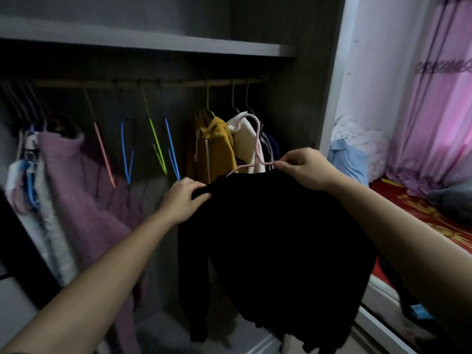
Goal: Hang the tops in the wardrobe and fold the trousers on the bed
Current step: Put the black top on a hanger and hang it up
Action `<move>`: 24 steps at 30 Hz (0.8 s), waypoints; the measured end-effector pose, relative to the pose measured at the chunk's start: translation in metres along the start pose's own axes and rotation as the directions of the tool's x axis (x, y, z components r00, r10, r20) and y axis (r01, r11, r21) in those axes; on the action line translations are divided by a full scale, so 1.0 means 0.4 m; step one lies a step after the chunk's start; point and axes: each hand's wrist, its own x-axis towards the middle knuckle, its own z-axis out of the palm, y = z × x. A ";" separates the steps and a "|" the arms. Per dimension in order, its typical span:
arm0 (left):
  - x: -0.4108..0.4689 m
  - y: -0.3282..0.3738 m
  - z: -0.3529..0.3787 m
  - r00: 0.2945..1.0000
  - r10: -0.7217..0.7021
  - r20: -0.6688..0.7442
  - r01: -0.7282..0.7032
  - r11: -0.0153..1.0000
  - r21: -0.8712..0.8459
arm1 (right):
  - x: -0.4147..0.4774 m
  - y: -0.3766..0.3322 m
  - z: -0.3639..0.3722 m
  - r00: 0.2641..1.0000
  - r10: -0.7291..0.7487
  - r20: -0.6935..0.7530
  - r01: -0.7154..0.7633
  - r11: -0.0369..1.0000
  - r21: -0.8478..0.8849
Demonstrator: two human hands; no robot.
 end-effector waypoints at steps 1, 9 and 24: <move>0.006 -0.005 -0.012 0.995 0.046 -0.092 -0.035 0.991 0.127 | 0.013 -0.012 0.014 0.999 0.037 -0.016 -0.037 0.999 0.011; 0.081 -0.069 -0.121 0.984 0.039 -0.176 0.052 0.874 0.482 | 0.099 -0.109 0.101 0.857 0.329 0.396 -0.514 0.513 0.687; 0.476 -0.179 -0.296 0.932 0.007 -0.362 0.239 0.738 0.631 | 0.656 -0.252 0.315 0.993 0.112 0.031 -0.094 0.611 0.786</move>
